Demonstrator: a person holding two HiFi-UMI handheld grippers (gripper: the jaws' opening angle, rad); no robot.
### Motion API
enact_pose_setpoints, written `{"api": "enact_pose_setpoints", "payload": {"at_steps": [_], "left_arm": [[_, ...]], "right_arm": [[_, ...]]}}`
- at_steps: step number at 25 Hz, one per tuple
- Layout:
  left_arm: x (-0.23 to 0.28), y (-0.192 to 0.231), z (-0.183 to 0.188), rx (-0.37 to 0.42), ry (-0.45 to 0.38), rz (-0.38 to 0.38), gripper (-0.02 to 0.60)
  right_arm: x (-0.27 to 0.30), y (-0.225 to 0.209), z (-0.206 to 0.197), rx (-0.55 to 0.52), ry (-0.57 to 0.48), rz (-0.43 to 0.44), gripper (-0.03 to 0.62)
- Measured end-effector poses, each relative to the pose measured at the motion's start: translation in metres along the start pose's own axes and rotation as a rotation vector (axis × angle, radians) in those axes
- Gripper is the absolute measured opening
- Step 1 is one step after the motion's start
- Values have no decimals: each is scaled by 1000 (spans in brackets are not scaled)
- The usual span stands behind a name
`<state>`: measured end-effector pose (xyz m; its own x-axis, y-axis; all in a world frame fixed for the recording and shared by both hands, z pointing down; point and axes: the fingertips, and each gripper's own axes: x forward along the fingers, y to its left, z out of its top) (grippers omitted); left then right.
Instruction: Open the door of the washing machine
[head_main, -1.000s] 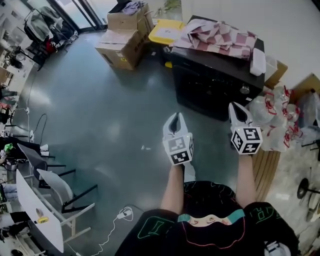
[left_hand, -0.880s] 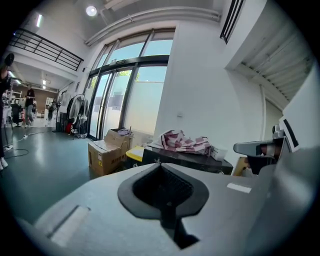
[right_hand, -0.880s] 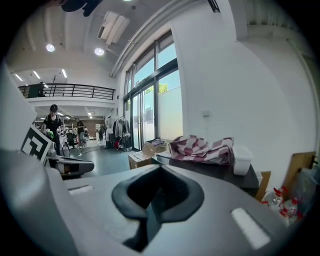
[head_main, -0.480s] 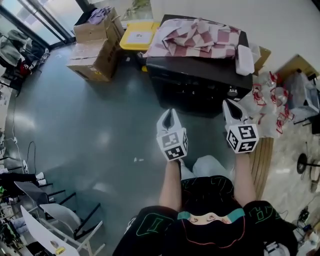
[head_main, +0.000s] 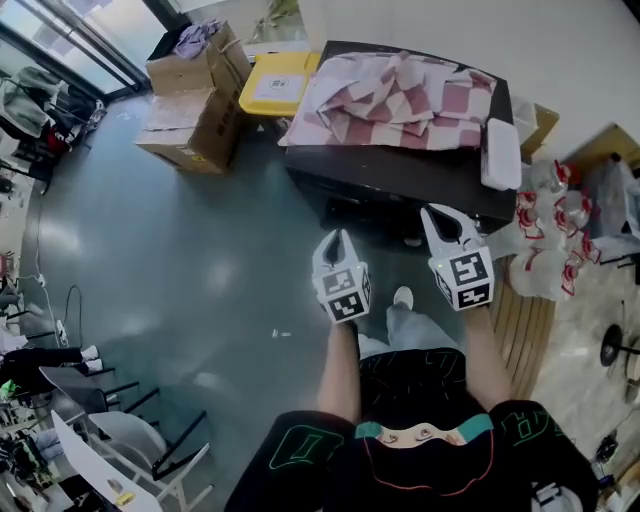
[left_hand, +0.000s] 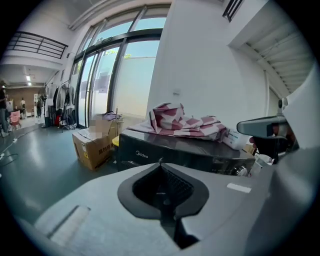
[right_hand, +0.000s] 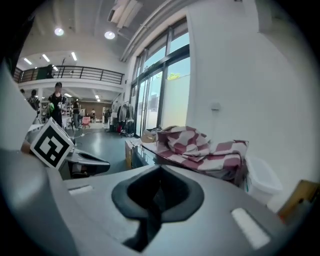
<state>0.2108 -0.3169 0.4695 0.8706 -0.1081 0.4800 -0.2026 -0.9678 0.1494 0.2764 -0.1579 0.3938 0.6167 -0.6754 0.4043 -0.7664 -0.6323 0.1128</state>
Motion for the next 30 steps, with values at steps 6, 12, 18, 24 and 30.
{"api": "enact_pose_setpoints", "payload": {"at_steps": [6, 12, 18, 24, 30], "left_arm": [[28, 13, -4, -14, 52, 77, 11], [60, 28, -43, -4, 182, 65, 11], [98, 54, -86, 127, 311, -8, 11], [120, 55, -126, 330, 426, -137, 13], [148, 60, -145, 510, 490, -256, 95]], "right_arm": [[48, 14, -3, -22, -8, 171, 3], [76, 31, -56, -150, 159, 185, 3], [104, 46, -115, -159, 331, 133, 3], [102, 57, -157, -194, 464, 79, 12], [111, 63, -180, -316, 571, 108, 106]]}}
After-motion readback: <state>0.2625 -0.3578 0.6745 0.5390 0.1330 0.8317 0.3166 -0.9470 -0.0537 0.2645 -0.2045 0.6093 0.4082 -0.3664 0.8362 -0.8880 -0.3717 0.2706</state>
